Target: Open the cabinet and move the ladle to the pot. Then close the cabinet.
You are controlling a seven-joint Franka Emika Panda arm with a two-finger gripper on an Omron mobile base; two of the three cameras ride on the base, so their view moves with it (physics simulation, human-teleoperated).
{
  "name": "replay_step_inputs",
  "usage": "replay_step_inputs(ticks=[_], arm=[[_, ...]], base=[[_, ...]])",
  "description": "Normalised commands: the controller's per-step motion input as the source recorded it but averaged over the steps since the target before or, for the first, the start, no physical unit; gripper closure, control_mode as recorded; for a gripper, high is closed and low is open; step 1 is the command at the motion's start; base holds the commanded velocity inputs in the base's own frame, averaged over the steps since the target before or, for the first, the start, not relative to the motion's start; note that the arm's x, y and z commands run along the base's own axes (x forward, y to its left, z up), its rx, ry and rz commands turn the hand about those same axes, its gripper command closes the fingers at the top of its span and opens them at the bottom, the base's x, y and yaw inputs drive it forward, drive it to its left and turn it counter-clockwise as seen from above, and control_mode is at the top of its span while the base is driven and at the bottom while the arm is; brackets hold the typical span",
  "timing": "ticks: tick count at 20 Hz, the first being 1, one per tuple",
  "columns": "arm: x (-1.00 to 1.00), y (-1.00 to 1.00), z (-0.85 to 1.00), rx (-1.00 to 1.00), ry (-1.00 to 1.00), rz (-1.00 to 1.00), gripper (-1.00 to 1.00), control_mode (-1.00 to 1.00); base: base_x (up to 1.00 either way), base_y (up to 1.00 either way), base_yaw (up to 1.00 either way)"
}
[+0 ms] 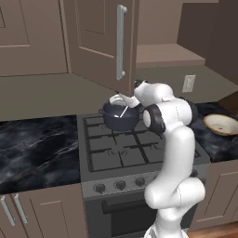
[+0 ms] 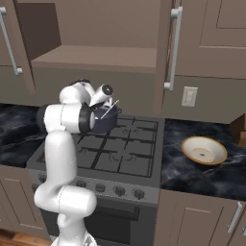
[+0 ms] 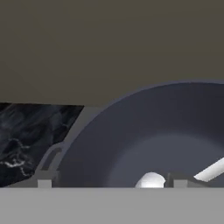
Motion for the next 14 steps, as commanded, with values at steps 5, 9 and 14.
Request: replay_step_inputs(ticks=[5, 9, 14], arm=[[-0.4, -0.17, 0.21, -0.04, -0.04, 0.0, -1.0, -1.0], [-0.6, 0.0, 0.97, 0.0, -0.17, 0.0, -1.0, -1.0], [-0.82, -0.06, 0.82, 0.0, -0.1, 0.0, -1.0, -1.0]], base=[[0.0, 0.0, 0.0], [0.0, 0.0, 0.0], [0.0, 0.0, 0.0]])
